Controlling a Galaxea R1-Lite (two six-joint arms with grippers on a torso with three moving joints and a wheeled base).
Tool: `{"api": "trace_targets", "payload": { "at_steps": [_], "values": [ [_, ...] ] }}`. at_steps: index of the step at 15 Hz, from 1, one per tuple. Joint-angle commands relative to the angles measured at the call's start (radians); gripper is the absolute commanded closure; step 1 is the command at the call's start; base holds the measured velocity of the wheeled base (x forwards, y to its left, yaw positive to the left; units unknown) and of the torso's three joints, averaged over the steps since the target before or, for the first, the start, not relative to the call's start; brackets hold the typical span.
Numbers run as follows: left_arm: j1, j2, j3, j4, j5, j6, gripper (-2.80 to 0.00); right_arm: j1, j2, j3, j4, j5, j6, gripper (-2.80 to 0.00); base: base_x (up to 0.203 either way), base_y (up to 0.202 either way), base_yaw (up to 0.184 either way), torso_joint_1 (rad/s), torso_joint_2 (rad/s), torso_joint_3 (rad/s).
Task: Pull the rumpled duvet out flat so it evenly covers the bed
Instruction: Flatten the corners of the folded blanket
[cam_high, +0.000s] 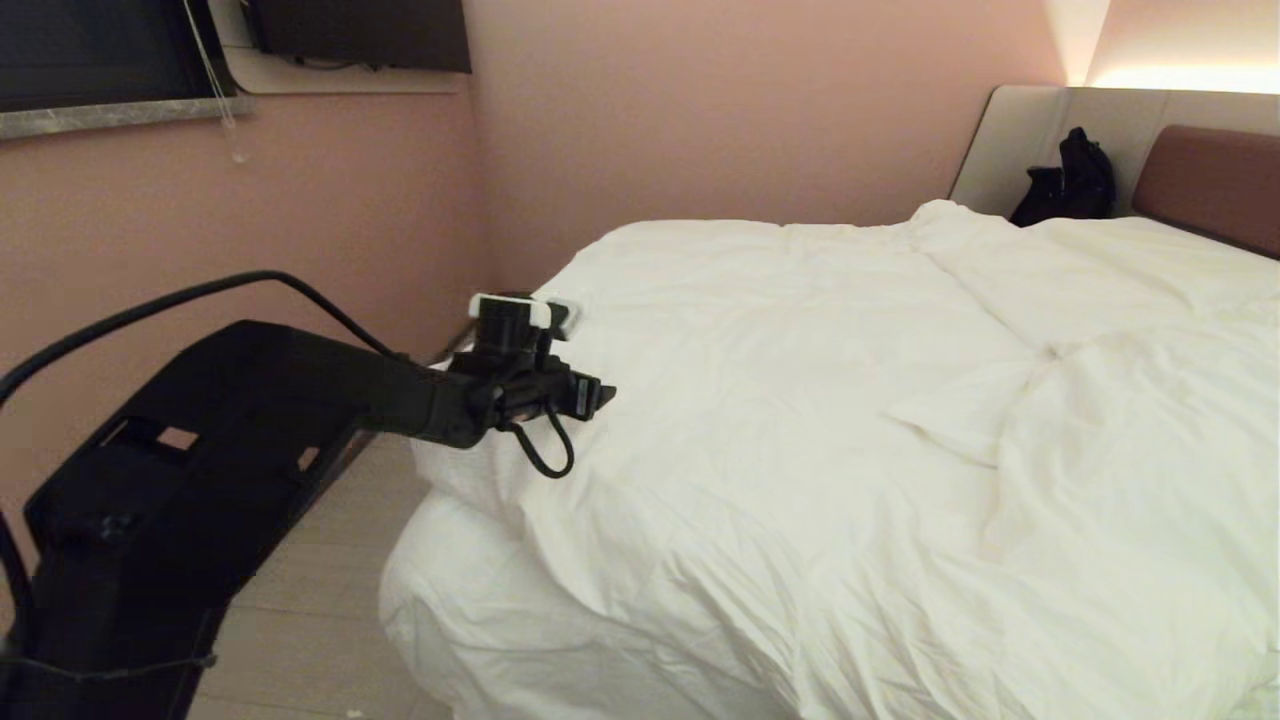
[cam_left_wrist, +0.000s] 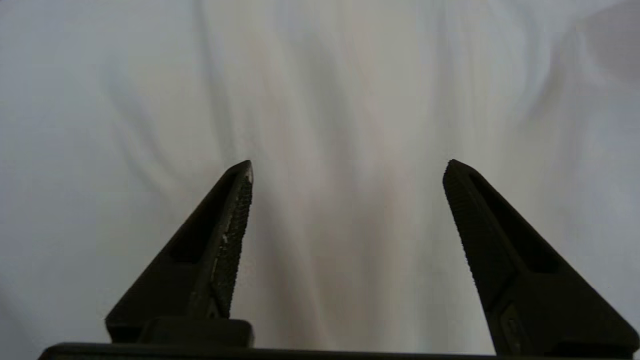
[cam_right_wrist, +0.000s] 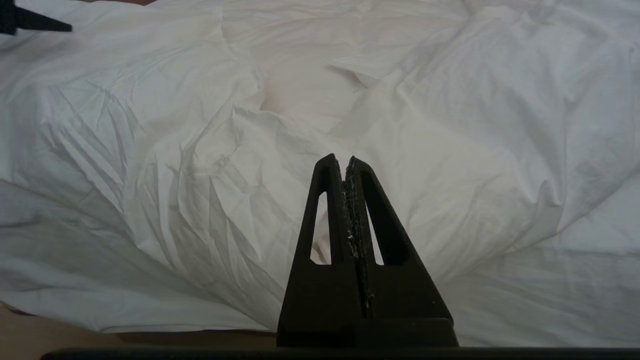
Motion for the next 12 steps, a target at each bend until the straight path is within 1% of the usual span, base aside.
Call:
{"api": "trace_targets", "payload": {
  "at_steps": [1, 4, 6, 8, 12],
  "values": [
    [-0.003, 0.079, -0.037, 0.001, 0.000, 0.025, -2.80, 0.000, 0.000, 0.000, -0.001, 0.000, 0.000, 0.00, 0.000, 0.000, 0.000, 0.000, 0.00, 0.000],
    [-0.017, 0.137, -0.067, 0.016, 0.000, 0.056, -2.80, 0.000, 0.000, 0.000, -0.001, 0.000, 0.000, 0.00, 0.000, 0.000, 0.000, 0.000, 0.00, 0.000],
    [-0.017, 0.156, -0.065, 0.020, 0.000, 0.079, -2.80, 0.000, 0.000, 0.000, -0.001, 0.000, 0.002, 0.00, 0.000, 0.000, 0.000, 0.000, 0.00, 0.000],
    [-0.017, 0.195, -0.089, 0.043, 0.001, 0.108, -2.80, 0.000, 0.000, 0.000, -0.001, 0.000, 0.002, 0.00, 0.000, 0.000, 0.000, 0.000, 0.00, 0.000],
    [-0.017, 0.226, -0.117, 0.066, 0.003, 0.126, -2.80, 0.000, 0.000, 0.000, -0.001, 0.000, 0.002, 0.00, 0.000, 0.000, 0.000, 0.000, 0.00, 0.000]
  ]
}}
